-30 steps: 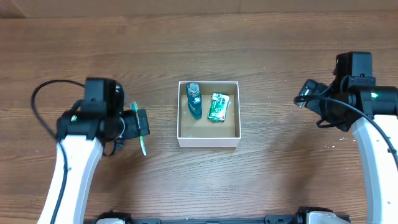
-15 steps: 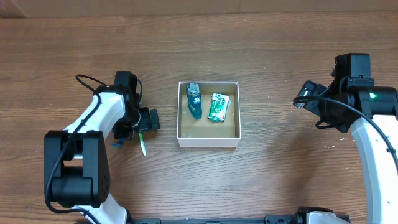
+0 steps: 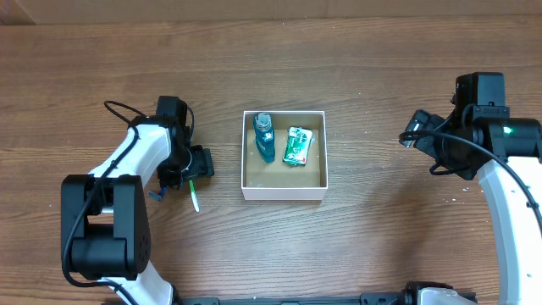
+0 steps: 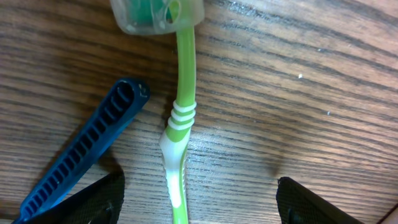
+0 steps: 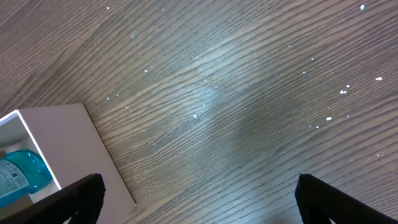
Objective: Pack container
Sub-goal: 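Lower the left gripper onto the green toothbrush and grasp it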
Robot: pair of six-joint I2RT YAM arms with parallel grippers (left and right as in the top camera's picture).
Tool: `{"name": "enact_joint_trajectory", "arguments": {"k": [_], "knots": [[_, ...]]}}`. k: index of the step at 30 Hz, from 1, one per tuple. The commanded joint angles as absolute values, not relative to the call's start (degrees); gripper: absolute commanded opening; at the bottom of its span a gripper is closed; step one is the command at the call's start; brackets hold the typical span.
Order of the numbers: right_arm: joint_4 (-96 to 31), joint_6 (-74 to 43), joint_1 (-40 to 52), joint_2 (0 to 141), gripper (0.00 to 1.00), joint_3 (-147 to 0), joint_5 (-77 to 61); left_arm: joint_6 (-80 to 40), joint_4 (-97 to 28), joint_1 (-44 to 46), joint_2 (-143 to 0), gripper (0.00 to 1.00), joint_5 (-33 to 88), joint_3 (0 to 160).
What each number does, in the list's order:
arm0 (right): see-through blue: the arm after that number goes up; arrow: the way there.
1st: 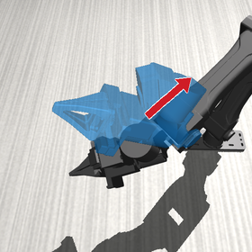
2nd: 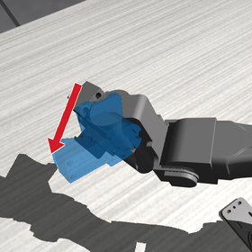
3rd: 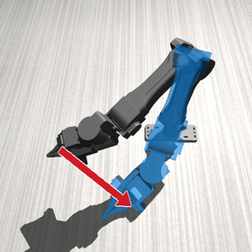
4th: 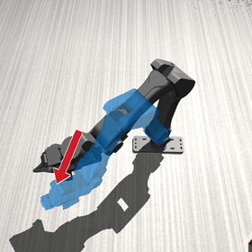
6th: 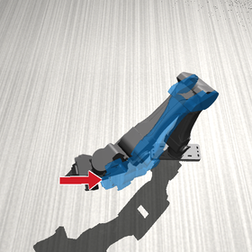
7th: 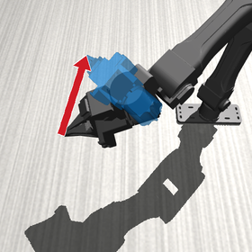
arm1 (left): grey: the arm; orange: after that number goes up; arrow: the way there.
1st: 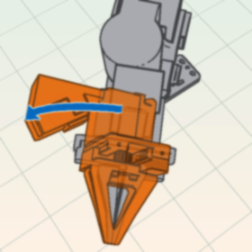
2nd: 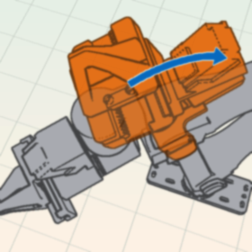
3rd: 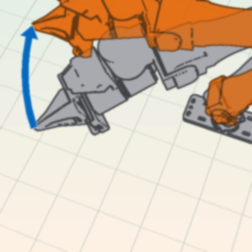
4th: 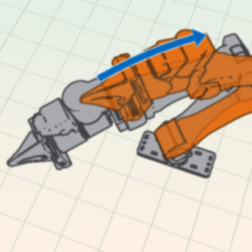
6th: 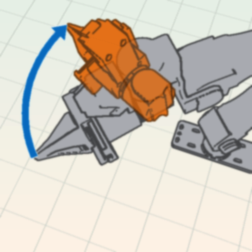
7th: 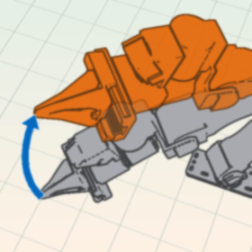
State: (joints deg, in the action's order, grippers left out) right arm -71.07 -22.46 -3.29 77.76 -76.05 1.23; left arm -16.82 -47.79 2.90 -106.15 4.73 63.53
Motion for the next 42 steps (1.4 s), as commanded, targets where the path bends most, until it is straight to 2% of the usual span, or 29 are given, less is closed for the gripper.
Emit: {"name": "enact_joint_trajectory", "arguments": {"k": [1,4,8,12,18,24,37,38,40,42], "knots": [[-70.63,-22.28,-3.4,77.25,1.0,-75.96,0.69,-17.19,-48.38,2.63,-107.96,0.83,3.99,63.86],[-70.67,-22.28,-3.4,77.25,1.0,-75.96,0.69,-17.17,-49.12,2.63,-107.96,0.84,3.11,63.86],[-70.63,-22.28,-3.4,77.25,1.0,-75.96,0.45,-17.17,-49.54,2.66,-107.83,0.92,2.96,64.31],[-70.54,-22.28,-3.4,77.25,1.0,-75.94,0.27,-17.17,-49.69,2.68,-105.73,0.96,1.21,65.39],[-69.89,-22.28,-3.4,77.25,1.0,-75.96,0.27,-14.11,-50.52,4.34,-101.51,0.93,6.74,65.82],[-69.78,-22.28,-3.4,77.25,1.0,-75.94,0.27,-14.76,-50.19,8.99,-102.83,0.95,5.1,65.71],[-69.97,-22.09,-3.4,77.25,1.0,-75.96,0.27,-19.92,-48.27,8.93,-109.51,0.96,1.91,64.53],[-69.95,-22.09,-3.4,77.25,1.0,-75.96,0.27,-19.99,-47.81,8.93,-109.51,0.96,1.61,64.53],[-69.95,-22.09,-3.4,77.25,1.0,-75.96,0.27,-21.76,-47.18,8.91,-109.51,0.89,0.6,64.53],[-70.0,-22.09,-3.4,77.25,1.0,-75.94,0.27,-24.99,-46.89,8.56,-109.51,0.76,-0.19,64.51]]}}
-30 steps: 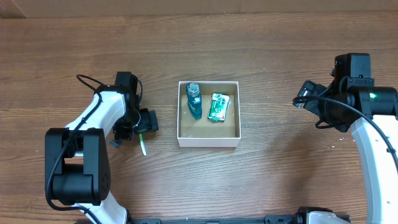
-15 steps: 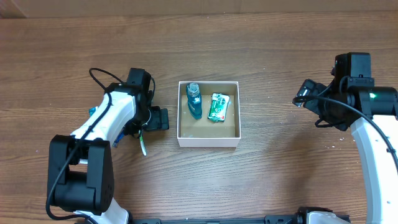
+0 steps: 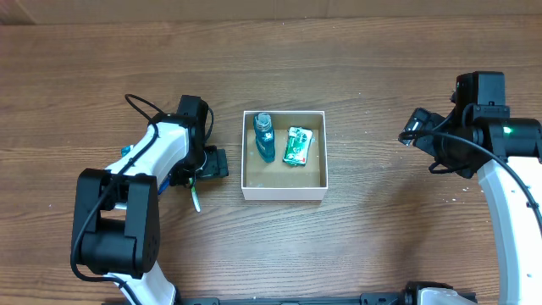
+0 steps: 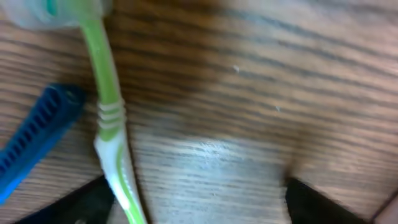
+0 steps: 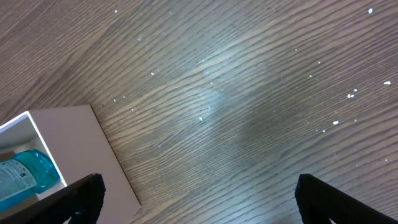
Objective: Pack container
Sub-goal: 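Lower the left gripper onto the green toothbrush and grasp it, then carry the toothbrush into the box and release it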
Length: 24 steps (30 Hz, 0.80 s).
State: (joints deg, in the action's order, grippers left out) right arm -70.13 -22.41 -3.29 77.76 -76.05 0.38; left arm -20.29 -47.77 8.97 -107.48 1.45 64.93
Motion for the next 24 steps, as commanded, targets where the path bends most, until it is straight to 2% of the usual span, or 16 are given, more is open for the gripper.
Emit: {"name": "enact_joint_trajectory", "arguments": {"k": [1,3,7,9,13,17,24], "knots": [[-70.02,-22.06,-3.4,77.25,1.0,-75.94,0.27,-26.13,-46.81,8.25,-109.51,0.68,-0.16,64.53],[-70.04,-22.06,-3.4,77.25,1.0,-75.94,0.27,-27.51,-46.83,7.75,-109.51,0.57,-0.12,64.53],[-70.15,-22.06,-3.4,77.25,1.0,-75.94,0.27,-27.51,-47.13,7.51,-109.51,0.27,-0.1,64.53],[-70.15,-22.06,-3.4,77.25,1.0,-75.96,0.27,-27.51,-47.11,7.53,-109.51,0.24,-0.05,64.53],[-70.15,-22.06,-3.4,77.25,1.0,-75.96,0.27,-27.51,-47.13,7.53,-109.51,0.09,-0.05,64.53],[-70.17,-22.06,-3.4,77.25,1.0,-75.96,0.27,-27.42,-47.35,7.51,-109.47,0.04,-0.16,64.84],[-70.13,-21.56,-3.4,77.25,1.0,-75.96,0.27,-23.77,-51.48,7.66,-105.78,0.04,-0.8,73.65]]}}
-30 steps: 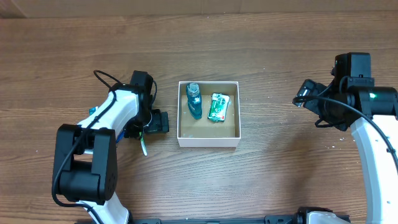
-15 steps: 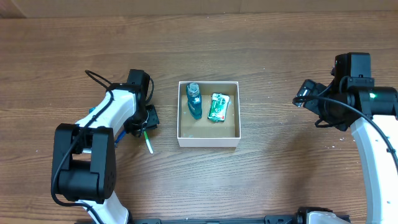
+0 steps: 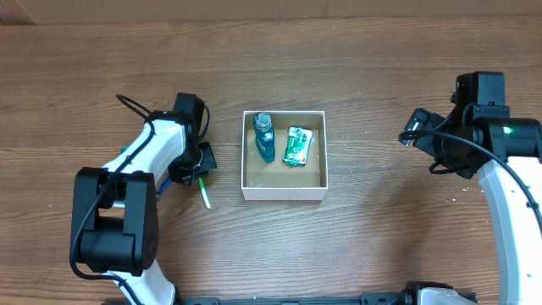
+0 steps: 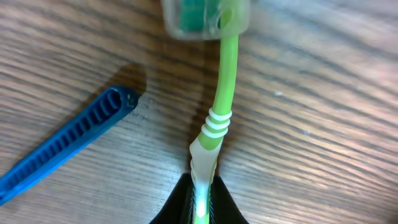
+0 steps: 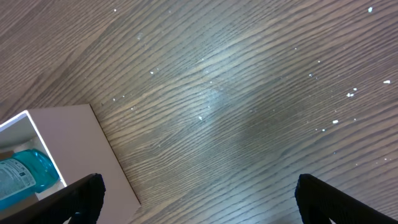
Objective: Pack container
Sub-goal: 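Carry the toothbrush into the box and release it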
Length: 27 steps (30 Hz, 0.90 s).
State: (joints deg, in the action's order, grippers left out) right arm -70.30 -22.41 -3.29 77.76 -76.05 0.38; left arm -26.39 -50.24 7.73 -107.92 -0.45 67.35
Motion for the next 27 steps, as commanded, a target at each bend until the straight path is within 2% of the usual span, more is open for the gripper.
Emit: {"name": "enact_joint_trajectory", "arguments": {"k": [1,7,11,13,17,27], "knots": [[-70.08,-20.97,-3.4,77.25,1.0,-75.96,0.3,-22.74,-52.49,7.88,-103.94,0.04,-0.82,75.81],[-68.71,-20.99,-3.4,77.25,1.0,-75.96,0.3,-9.74,-54.68,13.5,-89.62,0.04,-0.01,82.76],[-68.66,-20.99,-3.4,77.25,1.0,-75.96,0.3,3.22,-55.09,25.43,-83.46,0.04,-2.9,82.76],[-68.66,-20.99,-3.4,77.25,1.0,-75.96,0.3,9.56,-55.05,31.48,-83.81,0.04,-3.62,82.65],[-68.71,-20.99,-3.4,77.25,1.0,-75.96,0.3,12.91,-55.02,38.15,-88.18,0.04,-3.6,82.65],[-68.66,-20.99,-3.4,77.25,1.0,-75.96,0.3,12.84,-55.07,39.79,-101.19,0.04,-2.98,82.65]]}}
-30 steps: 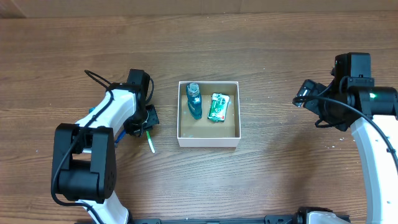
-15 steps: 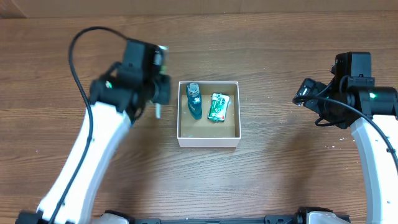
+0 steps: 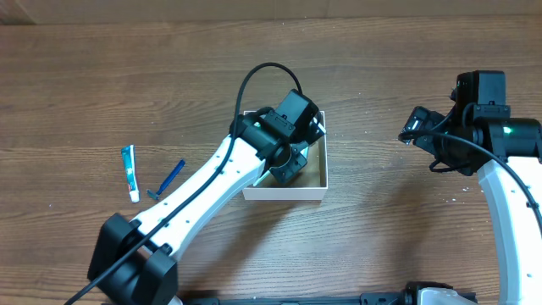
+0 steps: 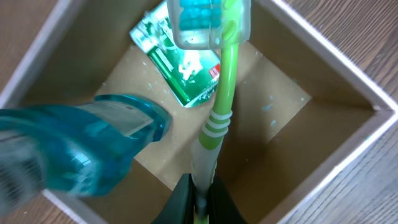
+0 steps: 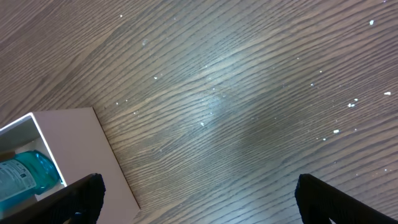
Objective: Pack container
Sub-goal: 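Carry the toothbrush into the box and release it, then grasp the blue razor with the left gripper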
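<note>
A white box [image 3: 284,194] sits mid-table, holding a blue bottle [image 4: 81,149] and a green packet [image 4: 186,68]. My left gripper [image 4: 200,193] hangs over the inside of the box, shut on the handle of a green toothbrush [image 4: 219,118]. The brush's capped head points out over the packet. In the overhead view the left gripper [image 3: 292,159] covers most of the box's contents. My right gripper [image 5: 199,199] is open and holds nothing. It hovers above bare table to the right of the box [image 5: 68,155].
A white and teal toothpaste tube [image 3: 129,171] and a blue ribbed plastic handle [image 3: 169,180] lie on the wood far left of the box. The left arm stretches diagonally from the front left to the box.
My left gripper was at the table left of the box, shut on the toothbrush. It is now over the box's inside with the brush held. The right arm has not moved.
My left gripper stood open astride the green toothbrush lying beside the blue handle. It was still open there a moment later. Then it was shut on the brush's handle. Now it holds the brush over the box, and the toothpaste tube shows where the arm was.
</note>
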Robot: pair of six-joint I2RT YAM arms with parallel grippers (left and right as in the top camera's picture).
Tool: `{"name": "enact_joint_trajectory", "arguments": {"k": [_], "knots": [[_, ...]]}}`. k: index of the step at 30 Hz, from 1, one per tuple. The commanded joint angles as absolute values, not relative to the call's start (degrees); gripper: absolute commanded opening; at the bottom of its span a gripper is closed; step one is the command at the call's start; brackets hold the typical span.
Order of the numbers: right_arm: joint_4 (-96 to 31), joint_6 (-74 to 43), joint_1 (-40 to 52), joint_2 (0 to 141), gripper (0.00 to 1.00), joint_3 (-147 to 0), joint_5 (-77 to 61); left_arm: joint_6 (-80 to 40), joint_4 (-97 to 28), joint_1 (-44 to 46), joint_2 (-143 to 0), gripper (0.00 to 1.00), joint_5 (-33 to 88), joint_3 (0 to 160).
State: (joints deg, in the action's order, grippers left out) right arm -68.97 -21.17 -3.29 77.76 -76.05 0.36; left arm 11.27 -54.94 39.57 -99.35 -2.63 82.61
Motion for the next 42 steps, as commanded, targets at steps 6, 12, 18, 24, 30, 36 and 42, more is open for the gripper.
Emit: {"name": "enact_joint_trajectory", "arguments": {"k": [6,12,18,24,30,36,42], "knots": [[-68.69,-20.99,-3.4,77.25,1.0,-75.96,0.3,12.78,-55.07,39.77,-105.01,0.1,-2.98,82.65],[-68.66,-20.99,-3.4,77.25,1.0,-75.96,0.3,11.03,-55.88,39.77,-105.08,0.66,-3.22,82.67],[-68.66,-20.97,-3.4,77.25,1.0,-75.96,0.3,0.25,-68.07,39.81,-98.45,0.73,-9.5,89.69],[-68.66,-20.75,-3.4,77.25,1.0,-75.96,0.34,-8.19,-72.84,30.83,-85.06,0.85,-15.05,90.85],[-68.64,-20.75,-3.4,77.25,1.0,-75.96,0.34,-5.17,-71.48,10.09,-84.49,0.95,-6.48,86.87],[-68.64,-20.75,-3.4,77.25,1.0,-75.94,0.34,-0.86,-62.65,2.72,-91.26,1.0,-5.23,72.51],[-68.66,-20.56,-3.4,77.25,1.0,-75.96,0.36,0.32,-56.16,-0.43,-101.16,1.0,-4.38,67.22]]}}
